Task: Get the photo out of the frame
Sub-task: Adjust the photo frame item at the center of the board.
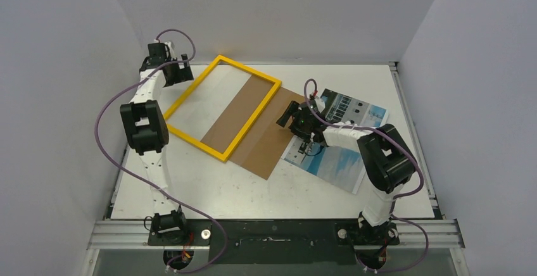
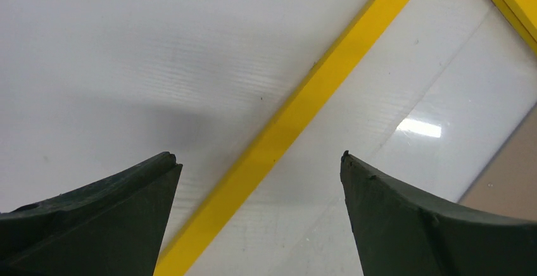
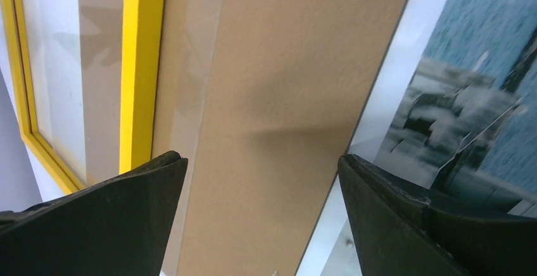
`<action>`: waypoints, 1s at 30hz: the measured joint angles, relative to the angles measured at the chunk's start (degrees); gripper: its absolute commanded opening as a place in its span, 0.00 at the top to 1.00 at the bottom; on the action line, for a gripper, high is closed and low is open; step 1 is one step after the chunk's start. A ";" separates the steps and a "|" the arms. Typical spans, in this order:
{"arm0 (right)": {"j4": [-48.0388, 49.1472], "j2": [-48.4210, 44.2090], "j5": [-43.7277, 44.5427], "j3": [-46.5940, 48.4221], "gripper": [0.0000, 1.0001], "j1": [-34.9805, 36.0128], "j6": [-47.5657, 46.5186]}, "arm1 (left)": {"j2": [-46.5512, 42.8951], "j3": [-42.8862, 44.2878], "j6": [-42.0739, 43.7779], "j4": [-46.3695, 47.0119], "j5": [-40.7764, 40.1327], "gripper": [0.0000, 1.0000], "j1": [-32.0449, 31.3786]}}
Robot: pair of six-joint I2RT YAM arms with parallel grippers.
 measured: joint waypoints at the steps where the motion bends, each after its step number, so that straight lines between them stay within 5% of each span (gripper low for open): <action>1: 0.00 0.61 -0.55 0.26 0.05 -0.63 0.00 | 2.19 3.19 0.98 -1.57 0.50 0.00 0.09; 7: 0.48 3.98 -3.34 3.63 0.04 -3.52 0.44 | 11.85 13.66 2.86 -7.58 8.13 0.08 0.81; 20: -0.17 10.27 -9.62 11.67 0.04 -5.16 -1.16 | 15.82 16.96 1.84 -10.10 20.41 0.14 1.51; 30: 1.57 14.40 -15.96 16.09 0.03 -3.63 -2.62 | -2.12 -16.70 -8.28 9.33 17.81 0.14 -1.70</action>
